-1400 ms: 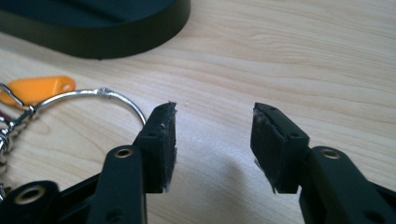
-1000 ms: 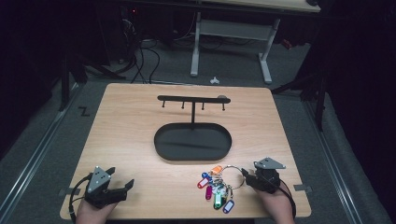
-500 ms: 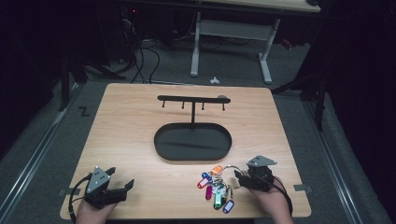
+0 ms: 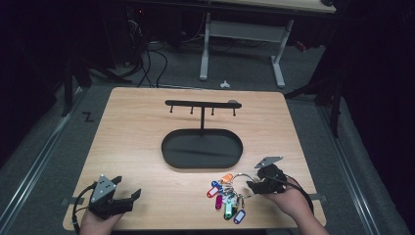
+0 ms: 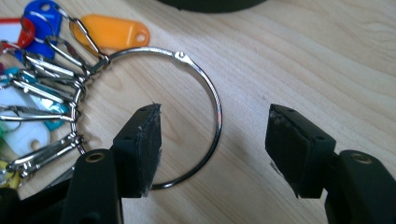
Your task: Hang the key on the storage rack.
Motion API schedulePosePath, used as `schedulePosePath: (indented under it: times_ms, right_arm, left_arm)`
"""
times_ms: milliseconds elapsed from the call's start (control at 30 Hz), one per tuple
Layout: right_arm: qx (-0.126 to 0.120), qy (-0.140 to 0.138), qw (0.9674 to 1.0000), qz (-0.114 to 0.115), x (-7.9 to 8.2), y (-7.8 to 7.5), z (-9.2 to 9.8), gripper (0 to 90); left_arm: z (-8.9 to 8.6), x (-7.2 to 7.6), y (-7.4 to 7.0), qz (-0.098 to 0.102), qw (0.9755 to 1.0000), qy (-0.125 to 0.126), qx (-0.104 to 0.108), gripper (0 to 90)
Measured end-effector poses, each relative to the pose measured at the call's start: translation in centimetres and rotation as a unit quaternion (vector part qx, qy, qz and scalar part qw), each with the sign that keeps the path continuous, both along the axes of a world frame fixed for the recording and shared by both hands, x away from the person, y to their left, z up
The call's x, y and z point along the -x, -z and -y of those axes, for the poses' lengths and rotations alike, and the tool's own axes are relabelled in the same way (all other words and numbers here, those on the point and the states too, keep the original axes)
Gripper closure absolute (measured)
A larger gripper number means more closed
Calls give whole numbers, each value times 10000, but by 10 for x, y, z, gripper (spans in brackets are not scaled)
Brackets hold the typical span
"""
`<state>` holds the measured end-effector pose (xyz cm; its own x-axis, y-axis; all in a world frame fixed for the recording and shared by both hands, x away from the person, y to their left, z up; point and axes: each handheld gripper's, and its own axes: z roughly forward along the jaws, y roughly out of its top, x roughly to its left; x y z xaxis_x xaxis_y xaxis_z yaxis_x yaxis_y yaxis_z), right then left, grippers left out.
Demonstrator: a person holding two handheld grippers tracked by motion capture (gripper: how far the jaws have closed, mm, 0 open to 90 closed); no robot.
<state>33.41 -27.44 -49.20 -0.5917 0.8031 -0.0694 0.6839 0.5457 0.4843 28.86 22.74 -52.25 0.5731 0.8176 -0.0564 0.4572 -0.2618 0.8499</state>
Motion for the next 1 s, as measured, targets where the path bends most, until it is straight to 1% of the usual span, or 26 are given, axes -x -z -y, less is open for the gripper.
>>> schedulePosePath:
  times_ms: [33,100,133,167,200,233,300,333,367,400,467,533,567,600,633,667,700,733,800,833,900,1000]
  right_arm:
    - [0,0,10000,0,0,0,0,366]
    - [30,9,9999,-153,-4,-2,1,363]
    - [21,-17,9996,-271,-7,-4,2,361]
    - [21,-17,9996,-271,-7,-4,2,361]
    - [81,0,9993,-354,-9,-5,0,359]
    - [81,0,9993,-354,-9,-5,0,359]
    - [137,-54,9989,-445,-11,-7,-2,358]
    - [194,-111,9983,-536,-12,-9,-6,357]
    - [194,-111,9983,-536,-12,-9,-6,357]
    - [260,-180,9975,-637,-14,-10,-10,352]
    - [269,-229,9971,-671,-15,-11,-10,347]
    - [305,-224,9958,-838,-17,-11,-14,335]
    - [360,-261,9954,-843,-18,-11,-15,333]
    - [409,-255,9942,-963,-19,-12,-19,329]
    - [409,-255,9942,-963,-19,-12,-19,329]
    - [455,-320,9932,-1019,-22,-13,-21,323]
    - [455,-320,9932,-1019,-22,-13,-21,323]
    - [432,-335,9928,-1068,-23,-13,-22,313]
    - [473,-323,9919,-1131,-25,-13,-24,301]
    - [488,-374,9916,-1141,-26,-13,-25,290]
    - [522,-445,9913,-1127,-28,-13,-27,283]
    - [590,-485,9905,-1141,-31,-12,-29,280]
  left_arm:
    - [0,0,0,-2,10000,3,13,148]
    - [0,0,0,-1,10000,13,7,148]
    - [0,0,0,12,10000,16,28,148]
    - [0,0,0,12,10000,16,28,148]
    - [0,0,0,19,10000,10,41,148]
    - [0,0,0,8,10000,22,33,148]
    - [0,0,0,-2,10000,37,19,148]
    - [1,0,0,6,10000,40,21,149]
    - [1,0,0,8,10000,48,19,149]
    - [1,1,0,16,10000,47,22,148]
    - [1,1,0,15,10000,49,27,148]
    - [1,1,0,12,10000,54,31,148]
    - [1,1,0,17,10000,46,48,148]
    - [1,1,0,11,10000,49,50,148]
    - [1,1,0,15,10000,43,51,148]
    - [1,1,0,3,10000,39,57,148]
    - [0,1,0,-3,10000,35,66,148]
    - [0,1,-1,-12,10000,30,77,148]
    - [-1,1,-1,-37,10000,12,81,147]
    - [-1,1,-1,-41,9999,5,103,147]
    - [-1,1,-2,-90,9997,22,211,142]
    - [-2,1,-3,-70,9997,-31,251,113]
